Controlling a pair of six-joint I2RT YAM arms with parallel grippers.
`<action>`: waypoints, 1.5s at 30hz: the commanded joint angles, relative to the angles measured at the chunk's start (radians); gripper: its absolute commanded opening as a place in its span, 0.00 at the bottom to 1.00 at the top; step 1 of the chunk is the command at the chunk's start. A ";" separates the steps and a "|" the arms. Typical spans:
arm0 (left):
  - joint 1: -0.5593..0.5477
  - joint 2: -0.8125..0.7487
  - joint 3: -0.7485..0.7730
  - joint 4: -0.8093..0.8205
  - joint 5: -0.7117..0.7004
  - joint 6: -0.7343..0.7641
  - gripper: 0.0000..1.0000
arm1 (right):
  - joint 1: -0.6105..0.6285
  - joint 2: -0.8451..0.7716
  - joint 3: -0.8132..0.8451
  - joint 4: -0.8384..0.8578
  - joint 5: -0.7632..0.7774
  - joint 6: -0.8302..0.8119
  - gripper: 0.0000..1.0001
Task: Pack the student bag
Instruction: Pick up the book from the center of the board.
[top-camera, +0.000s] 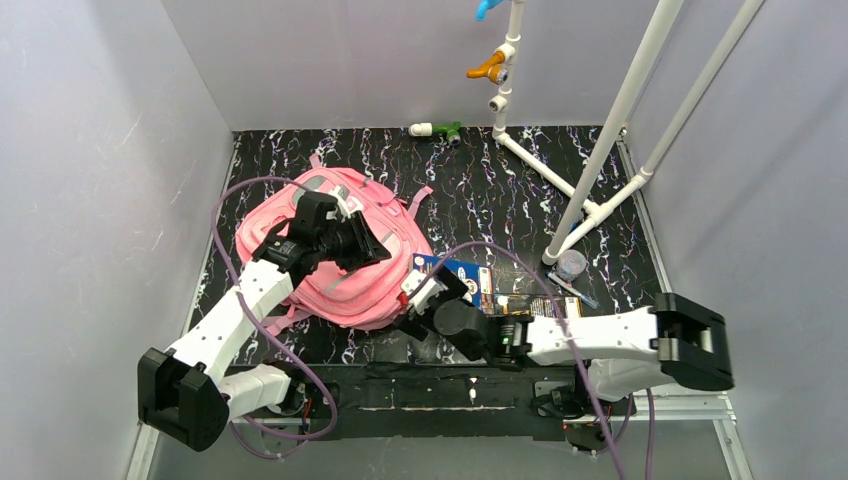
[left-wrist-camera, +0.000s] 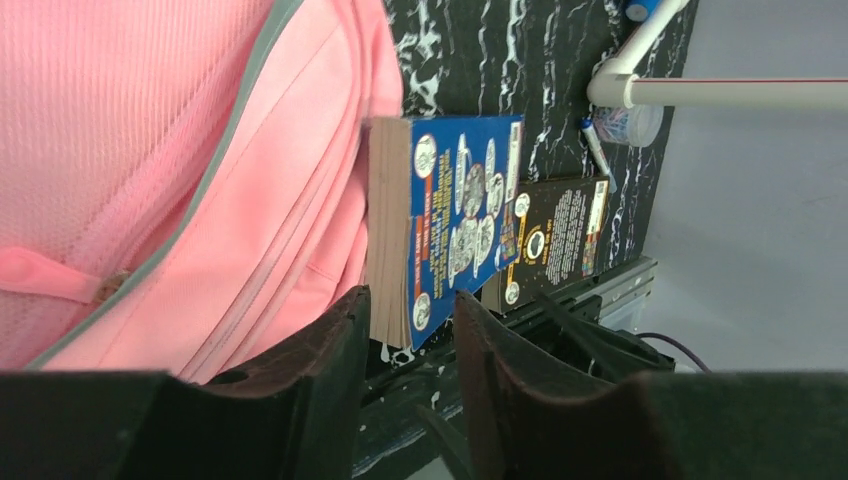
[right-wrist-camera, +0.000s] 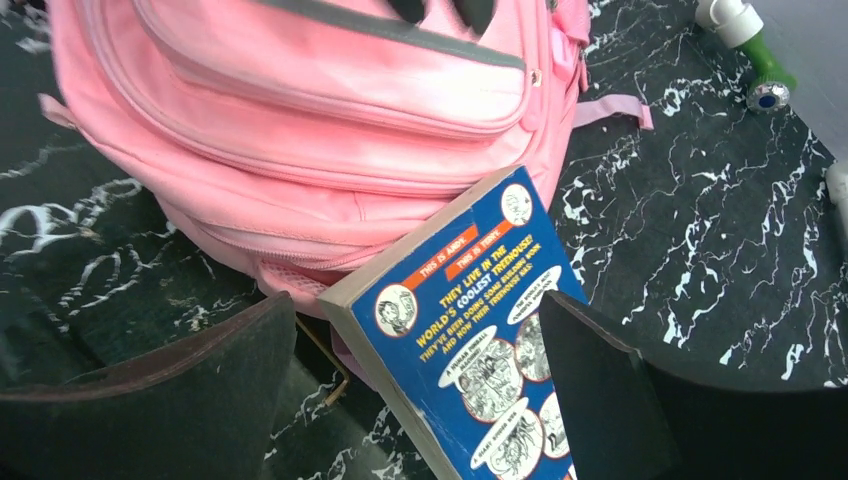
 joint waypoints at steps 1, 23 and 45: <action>0.003 -0.011 -0.103 0.081 0.080 -0.041 0.41 | -0.006 -0.115 -0.028 -0.103 -0.128 0.032 0.98; 0.003 -0.130 -0.029 -0.052 -0.072 0.059 0.77 | 0.000 0.178 -0.103 0.120 0.260 -0.298 0.98; 0.005 -0.158 0.024 -0.123 -0.167 0.096 0.81 | -0.001 0.258 -0.053 0.245 0.490 -0.347 0.14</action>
